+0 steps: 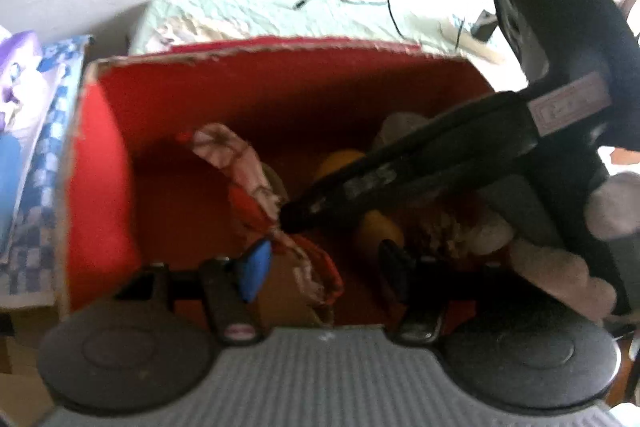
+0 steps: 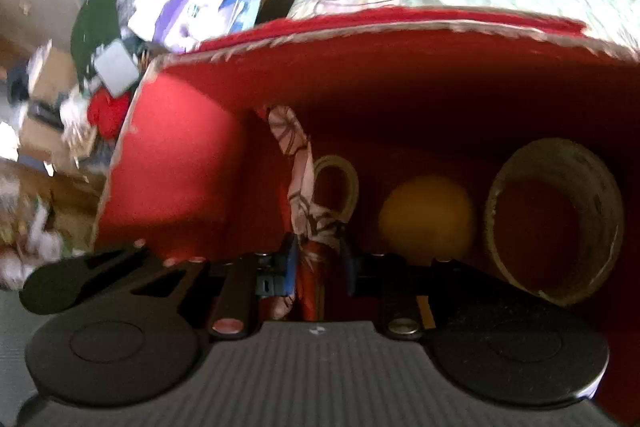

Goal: Organize objects
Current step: 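Carry the scarf over the red box and lower it inside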

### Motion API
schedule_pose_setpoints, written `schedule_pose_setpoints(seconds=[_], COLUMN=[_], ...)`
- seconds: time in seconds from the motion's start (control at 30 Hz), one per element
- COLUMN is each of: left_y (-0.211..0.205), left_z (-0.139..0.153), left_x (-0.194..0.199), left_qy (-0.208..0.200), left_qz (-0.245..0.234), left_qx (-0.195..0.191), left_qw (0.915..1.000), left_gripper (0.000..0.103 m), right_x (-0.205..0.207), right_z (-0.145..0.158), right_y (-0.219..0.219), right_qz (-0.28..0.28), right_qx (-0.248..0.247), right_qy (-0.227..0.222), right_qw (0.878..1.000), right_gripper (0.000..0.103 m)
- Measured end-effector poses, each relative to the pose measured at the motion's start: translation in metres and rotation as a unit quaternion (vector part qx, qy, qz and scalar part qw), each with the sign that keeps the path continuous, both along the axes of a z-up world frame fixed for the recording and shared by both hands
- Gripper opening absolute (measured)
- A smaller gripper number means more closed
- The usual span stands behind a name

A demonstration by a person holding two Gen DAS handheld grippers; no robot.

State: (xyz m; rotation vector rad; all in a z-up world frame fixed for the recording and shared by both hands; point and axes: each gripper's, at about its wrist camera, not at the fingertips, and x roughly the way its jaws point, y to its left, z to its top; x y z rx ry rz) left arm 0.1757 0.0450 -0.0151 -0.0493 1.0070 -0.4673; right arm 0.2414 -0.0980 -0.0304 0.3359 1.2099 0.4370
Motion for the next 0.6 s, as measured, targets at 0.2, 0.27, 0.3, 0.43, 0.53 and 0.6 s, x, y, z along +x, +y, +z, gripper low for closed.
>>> schedule_pose_setpoints(seconds=[0.2,0.27,0.3,0.43,0.53,0.6], left_y=[0.024,0.027,0.026,0.021,0.021,0.021], left_z=[0.009,0.013,0.015,0.015,0.012,0.009], left_x=[-0.007,-0.014,-0.015,-0.022,-0.021,-0.019], left_qy=[-0.013,-0.019,-0.023,-0.029,-0.024,-0.019], left_qz=[0.027,0.028,0.028,0.023,0.023,0.023], left_qx=[-0.02,-0.025,-0.02,-0.005,-0.008,-0.007], left_qw=[0.9993,0.9991,0.9992,0.9993,0.9994,0.9995], left_gripper=[0.065,0.065,0.065,0.067,0.067,0.067], right_x=[-0.001,0.0,0.004,0.009,0.012,0.015], right_z=[0.011,0.016,0.016,0.008,0.0,-0.005], right_y=[-0.007,-0.002,0.004,0.035,0.039,0.039], right_qz=[-0.002,0.007,0.011,0.036,0.038,0.038], right_qx=[0.033,0.065,0.057,-0.057,-0.063,-0.073], right_qy=[-0.026,-0.028,-0.025,-0.027,-0.002,0.011], right_qw=[0.999,0.997,0.998,0.997,0.997,0.997], right_gripper=[0.032,0.032,0.032,0.034,0.039,0.042])
